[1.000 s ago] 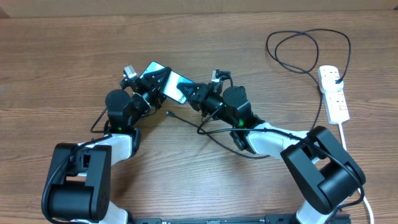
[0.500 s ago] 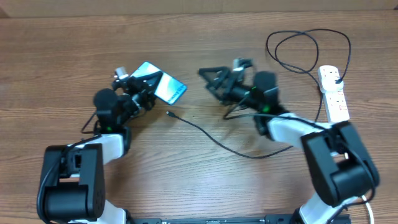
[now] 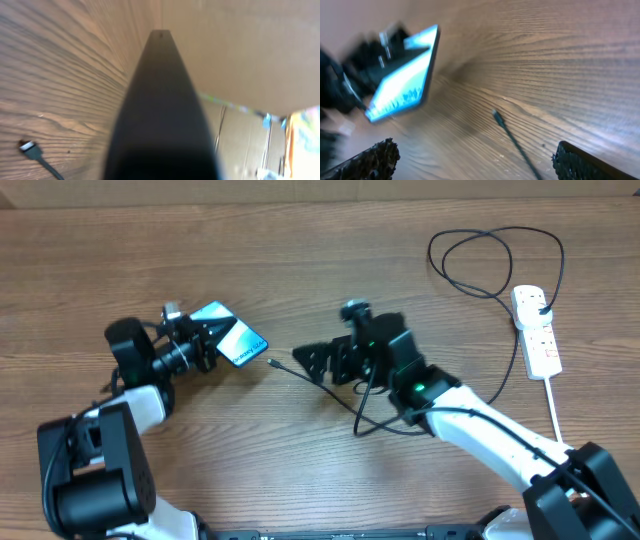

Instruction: Plug charger to phone and switch on socket

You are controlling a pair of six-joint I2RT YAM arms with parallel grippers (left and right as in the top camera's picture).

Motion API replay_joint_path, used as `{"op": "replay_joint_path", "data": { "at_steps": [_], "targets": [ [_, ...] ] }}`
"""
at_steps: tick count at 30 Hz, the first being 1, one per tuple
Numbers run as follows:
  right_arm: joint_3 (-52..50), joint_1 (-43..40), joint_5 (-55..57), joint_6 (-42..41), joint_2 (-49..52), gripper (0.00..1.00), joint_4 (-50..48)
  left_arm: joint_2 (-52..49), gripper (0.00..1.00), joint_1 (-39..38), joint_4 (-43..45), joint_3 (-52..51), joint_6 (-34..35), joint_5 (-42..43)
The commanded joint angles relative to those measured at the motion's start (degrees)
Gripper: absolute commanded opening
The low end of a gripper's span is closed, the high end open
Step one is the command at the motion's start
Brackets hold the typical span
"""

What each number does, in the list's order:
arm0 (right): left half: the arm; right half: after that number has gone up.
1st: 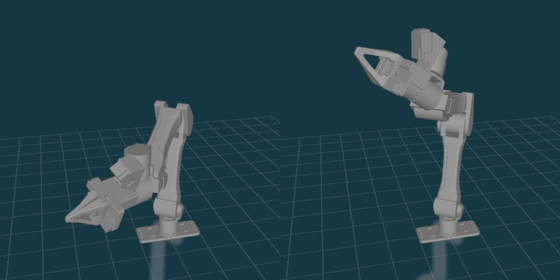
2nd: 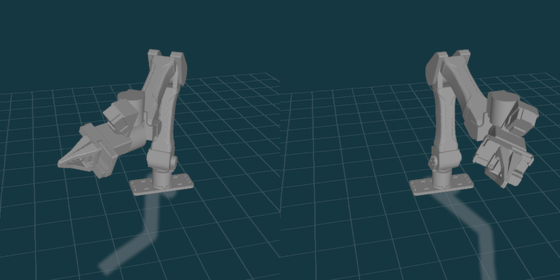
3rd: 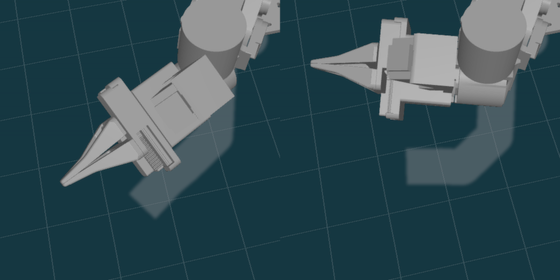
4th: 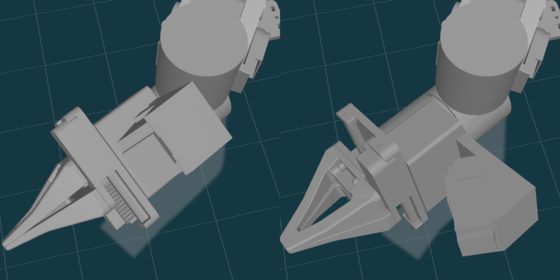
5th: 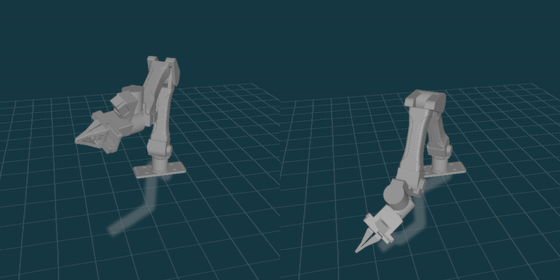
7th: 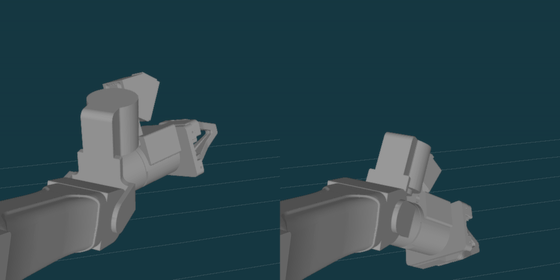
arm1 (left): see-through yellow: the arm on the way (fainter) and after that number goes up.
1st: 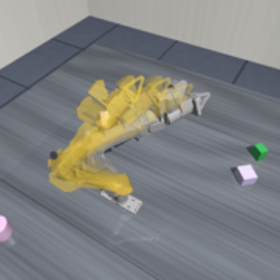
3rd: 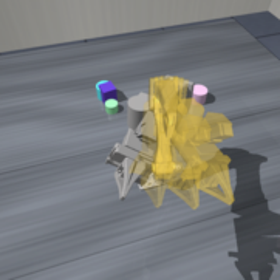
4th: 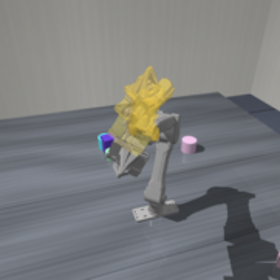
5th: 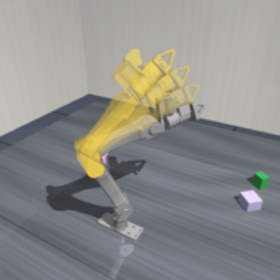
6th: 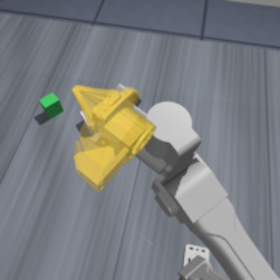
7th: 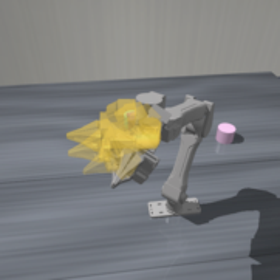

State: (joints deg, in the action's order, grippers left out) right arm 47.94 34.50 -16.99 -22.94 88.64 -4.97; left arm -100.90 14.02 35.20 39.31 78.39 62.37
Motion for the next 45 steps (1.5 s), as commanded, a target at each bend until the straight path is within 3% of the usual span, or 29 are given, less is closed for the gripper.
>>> {"op": "replay_joint_path", "data": {
  "at_steps": [1, 13, 18, 26, 30, 35, 37, 42, 45],
  "targets": [
    [2.08, 2.6, 10.54, 13.86, -0.44, 1.0, 0.24, -3.87, 0.04, 0.11, -0.07, 7.63, -4.7, 9.79],
    [2.08, 11.5, 20.28, 32.17, 5.51, 1.0, -3.1, -10.4, 0.04, 0.31, 0.2, 16.41, -4.24, 9.05],
    [2.08, 15.43, 25.14, 34.01, 12.33, 0.98, -8.57, -10.4, 0.05, 0.7, 0.2, 16.41, -4.24, 9.09],
    [2.08, 15.91, 24.68, 34.23, 20.31, 0.82, -15.28, -10.4, 0.04, 2.29, 0.22, 16.41, -5.14, 10.19],
    [2.08, 15.91, 24.63, 38.51, 23.69, 0.76, -19.85, -10.4, 0.04, 3.04, 0.94, 16.41, -5.14, 11.23],
    [2.08, 15.91, 24.63, 42.95, 25.64, 0.83, -24.9, -10.4, 0.04, 3.78, 1.07, 16.41, -5.14, 13.14],
    [2.08, 16.0, 24.61, 42.93, 25.64, 0.9, -26.1, -10.4, 0.04, 3.87, 1.07, 16.41, -5.14, 13.44],
    [2.08, 16.0, 24.46, 42.93, 25.64, 0.9, -24.37, -10.4, 0.04, 4.02, 1.51, 16.41, -5.16, 13.79],
    [2.08, 16.0, 24.37, 42.88, 25.81, 0.84, -23.41, -10.4, 0.04, 4.02, 1.53, 16.41, -5.16, 13.75]
  ]
}}
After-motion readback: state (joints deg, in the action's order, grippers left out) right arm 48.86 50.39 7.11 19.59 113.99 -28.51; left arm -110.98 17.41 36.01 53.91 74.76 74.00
